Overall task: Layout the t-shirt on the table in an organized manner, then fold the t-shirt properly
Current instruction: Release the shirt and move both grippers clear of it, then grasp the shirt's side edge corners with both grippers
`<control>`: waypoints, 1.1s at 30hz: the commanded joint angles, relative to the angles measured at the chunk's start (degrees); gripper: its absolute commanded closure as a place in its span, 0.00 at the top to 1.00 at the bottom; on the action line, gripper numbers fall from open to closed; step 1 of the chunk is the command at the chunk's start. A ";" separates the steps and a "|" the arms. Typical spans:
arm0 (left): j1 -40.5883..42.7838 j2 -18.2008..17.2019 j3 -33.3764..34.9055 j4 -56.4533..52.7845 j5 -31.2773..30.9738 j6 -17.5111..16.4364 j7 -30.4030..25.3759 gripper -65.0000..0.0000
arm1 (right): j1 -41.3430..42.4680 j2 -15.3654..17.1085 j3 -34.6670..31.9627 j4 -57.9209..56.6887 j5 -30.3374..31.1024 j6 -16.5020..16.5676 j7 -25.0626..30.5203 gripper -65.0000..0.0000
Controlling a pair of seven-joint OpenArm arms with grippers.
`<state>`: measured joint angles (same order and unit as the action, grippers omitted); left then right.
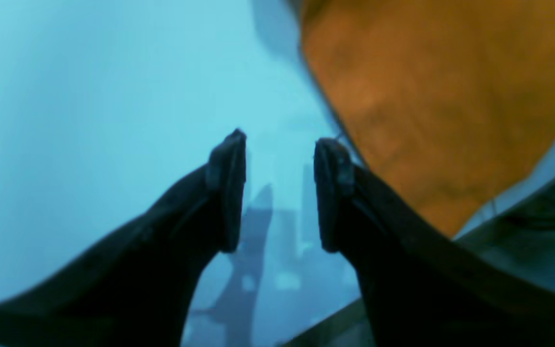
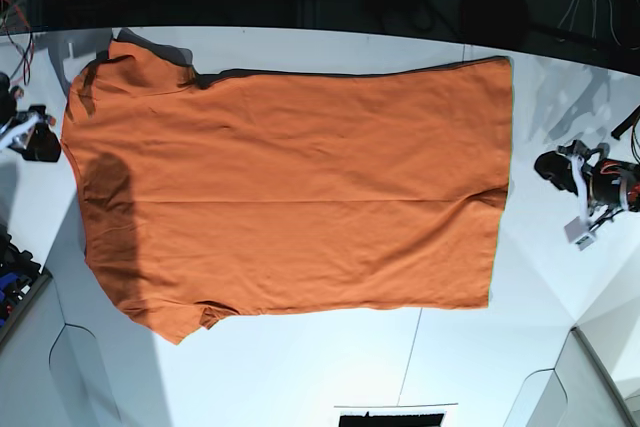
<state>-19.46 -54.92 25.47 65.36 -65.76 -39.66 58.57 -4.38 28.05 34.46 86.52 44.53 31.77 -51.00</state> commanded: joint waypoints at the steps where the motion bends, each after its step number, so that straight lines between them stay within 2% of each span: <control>1: -0.42 -1.68 -1.51 0.79 -2.43 -0.34 0.02 0.40 | -0.59 1.57 1.49 1.53 1.46 0.20 0.98 0.29; 5: 5.01 -4.04 -5.62 1.86 -5.75 -0.34 2.62 0.40 | -7.37 1.60 3.96 3.23 2.84 0.24 0.94 0.29; 10: 13.16 -5.25 -9.60 6.62 -7.69 -0.34 3.82 0.40 | -12.98 1.42 3.93 3.69 3.61 1.46 0.83 0.37; 16: 20.46 -5.18 -11.32 15.56 -6.62 -0.34 3.76 0.40 | -16.50 1.25 3.93 3.69 3.91 1.49 0.79 0.37; 21: 25.00 -4.90 -11.30 21.57 -3.69 -0.34 1.22 0.40 | -18.05 1.27 3.93 3.69 4.02 1.46 -0.22 0.37; 29: 30.14 -3.76 -11.85 21.84 -0.66 -0.34 -0.15 0.40 | -18.21 -0.94 3.72 3.69 4.35 1.51 -0.26 0.37; 33: 32.61 -2.36 -16.20 21.84 0.04 -0.34 -0.76 0.40 | -18.21 -2.45 3.72 3.69 4.35 1.51 -0.26 0.37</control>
<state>13.54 -55.86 9.82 86.72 -65.76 -39.68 58.35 -22.59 24.49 37.67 89.30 47.99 32.80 -51.94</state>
